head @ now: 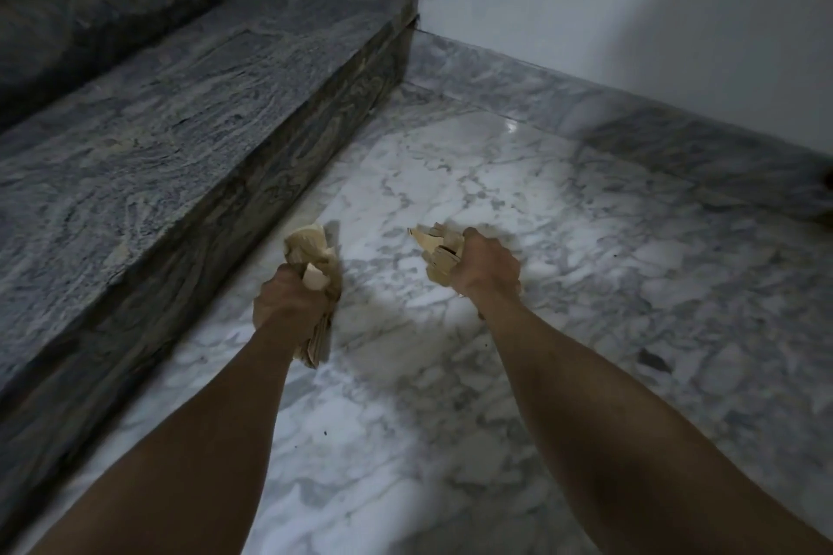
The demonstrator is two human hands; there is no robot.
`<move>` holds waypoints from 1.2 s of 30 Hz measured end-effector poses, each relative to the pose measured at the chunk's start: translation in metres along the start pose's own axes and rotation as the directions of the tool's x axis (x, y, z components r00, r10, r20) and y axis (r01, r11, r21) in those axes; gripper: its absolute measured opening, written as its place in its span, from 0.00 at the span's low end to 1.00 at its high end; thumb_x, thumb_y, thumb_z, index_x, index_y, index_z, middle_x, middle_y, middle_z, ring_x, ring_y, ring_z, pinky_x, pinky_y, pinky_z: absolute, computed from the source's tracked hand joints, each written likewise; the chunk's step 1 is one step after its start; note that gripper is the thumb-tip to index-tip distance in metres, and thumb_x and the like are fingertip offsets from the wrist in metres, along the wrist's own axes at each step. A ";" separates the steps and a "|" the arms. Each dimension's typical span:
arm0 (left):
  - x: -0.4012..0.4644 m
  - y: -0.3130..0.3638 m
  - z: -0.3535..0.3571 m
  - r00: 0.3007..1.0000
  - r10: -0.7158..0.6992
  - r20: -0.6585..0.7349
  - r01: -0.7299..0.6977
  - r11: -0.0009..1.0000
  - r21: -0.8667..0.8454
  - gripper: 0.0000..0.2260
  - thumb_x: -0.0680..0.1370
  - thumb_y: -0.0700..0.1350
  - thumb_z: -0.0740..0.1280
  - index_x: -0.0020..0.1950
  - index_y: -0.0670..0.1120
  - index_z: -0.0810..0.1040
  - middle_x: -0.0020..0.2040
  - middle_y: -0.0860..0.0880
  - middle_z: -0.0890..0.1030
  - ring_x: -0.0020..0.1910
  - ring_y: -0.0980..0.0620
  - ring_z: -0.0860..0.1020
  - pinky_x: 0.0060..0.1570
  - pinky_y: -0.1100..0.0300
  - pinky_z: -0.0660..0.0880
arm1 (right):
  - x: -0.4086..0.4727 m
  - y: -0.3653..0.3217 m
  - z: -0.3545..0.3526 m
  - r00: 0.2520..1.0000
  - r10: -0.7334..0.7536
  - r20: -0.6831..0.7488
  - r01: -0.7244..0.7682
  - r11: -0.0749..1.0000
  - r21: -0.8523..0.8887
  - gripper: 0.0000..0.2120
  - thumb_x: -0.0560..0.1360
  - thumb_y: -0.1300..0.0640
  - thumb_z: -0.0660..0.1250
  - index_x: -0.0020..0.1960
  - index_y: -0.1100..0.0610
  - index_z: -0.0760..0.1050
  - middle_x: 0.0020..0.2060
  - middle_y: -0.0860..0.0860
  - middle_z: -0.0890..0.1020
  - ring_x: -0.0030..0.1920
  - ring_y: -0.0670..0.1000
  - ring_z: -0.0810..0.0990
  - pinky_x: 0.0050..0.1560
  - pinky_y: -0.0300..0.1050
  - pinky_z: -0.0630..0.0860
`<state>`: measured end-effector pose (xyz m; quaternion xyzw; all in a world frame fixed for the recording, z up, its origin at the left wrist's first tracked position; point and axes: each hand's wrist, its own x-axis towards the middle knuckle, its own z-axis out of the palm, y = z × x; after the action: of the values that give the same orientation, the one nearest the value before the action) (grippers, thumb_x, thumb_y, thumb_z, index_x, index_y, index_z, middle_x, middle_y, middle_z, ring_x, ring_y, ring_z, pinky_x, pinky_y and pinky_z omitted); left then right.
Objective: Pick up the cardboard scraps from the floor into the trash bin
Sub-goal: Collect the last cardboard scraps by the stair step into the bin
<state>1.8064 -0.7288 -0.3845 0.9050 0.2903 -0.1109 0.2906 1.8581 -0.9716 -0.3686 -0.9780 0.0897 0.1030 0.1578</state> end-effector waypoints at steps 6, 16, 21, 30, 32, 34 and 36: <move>-0.017 -0.004 0.005 0.975 0.090 0.204 -0.062 0.988 -0.139 0.37 0.62 0.52 0.82 0.64 0.48 0.67 0.54 0.47 0.79 0.55 0.41 0.78 0.54 0.49 0.76 | -0.013 0.018 -0.008 0.984 0.139 0.114 -0.160 0.965 0.207 0.15 0.71 0.55 0.71 0.55 0.55 0.72 0.52 0.52 0.80 0.53 0.56 0.80 0.51 0.47 0.77; -0.038 0.024 0.008 0.825 0.316 0.468 -0.253 0.948 -0.194 0.23 0.54 0.47 0.82 0.46 0.50 0.83 0.48 0.47 0.85 0.52 0.43 0.83 0.59 0.46 0.78 | -0.064 0.083 -0.023 0.942 0.231 0.244 -0.321 0.828 0.459 0.30 0.49 0.58 0.82 0.51 0.55 0.82 0.46 0.49 0.85 0.49 0.55 0.84 0.50 0.52 0.83; -0.045 -0.035 -0.056 0.884 0.181 0.430 0.007 0.916 -0.401 0.17 0.61 0.30 0.78 0.46 0.44 0.84 0.49 0.40 0.84 0.52 0.39 0.82 0.54 0.49 0.80 | -0.101 0.031 0.000 0.937 0.078 0.339 -0.253 0.822 0.511 0.31 0.53 0.61 0.83 0.54 0.52 0.78 0.47 0.49 0.85 0.49 0.54 0.83 0.47 0.47 0.82; -0.126 -0.189 -0.107 0.982 -0.121 0.144 0.186 0.723 -0.665 0.11 0.68 0.26 0.74 0.45 0.40 0.82 0.36 0.50 0.85 0.38 0.51 0.83 0.41 0.59 0.81 | -0.140 -0.121 0.051 0.773 -0.369 0.516 0.156 0.899 0.410 0.32 0.56 0.61 0.82 0.58 0.52 0.78 0.51 0.50 0.84 0.50 0.53 0.83 0.53 0.54 0.82; -0.144 -0.223 -0.110 0.968 -0.207 0.143 0.248 0.699 -0.670 0.11 0.67 0.29 0.77 0.44 0.42 0.83 0.38 0.49 0.85 0.41 0.48 0.83 0.45 0.57 0.80 | -0.162 -0.150 0.066 0.664 -0.475 0.577 0.342 0.880 0.330 0.35 0.59 0.60 0.81 0.64 0.52 0.74 0.54 0.49 0.81 0.52 0.53 0.81 0.53 0.51 0.81; -0.165 -0.250 -0.108 0.946 -0.287 0.154 0.313 0.669 -0.674 0.12 0.67 0.29 0.77 0.46 0.41 0.84 0.41 0.47 0.86 0.45 0.42 0.82 0.50 0.51 0.80 | -0.186 -0.173 0.081 0.580 -0.529 0.619 0.478 0.837 0.267 0.35 0.60 0.60 0.81 0.64 0.52 0.73 0.55 0.50 0.81 0.52 0.54 0.81 0.51 0.49 0.81; -0.183 -0.269 -0.102 0.925 -0.345 0.156 0.346 0.601 -0.721 0.12 0.67 0.26 0.75 0.46 0.40 0.83 0.38 0.48 0.86 0.42 0.43 0.82 0.43 0.54 0.79 | -0.203 -0.186 0.098 0.546 -0.543 0.638 0.582 0.794 0.178 0.31 0.60 0.61 0.80 0.61 0.52 0.74 0.53 0.51 0.82 0.51 0.55 0.81 0.47 0.46 0.80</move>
<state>1.5032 -0.5749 -0.3584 0.6364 0.4791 -0.0385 0.6032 1.6847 -0.7367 -0.3592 -0.8561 -0.2927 0.3875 0.1767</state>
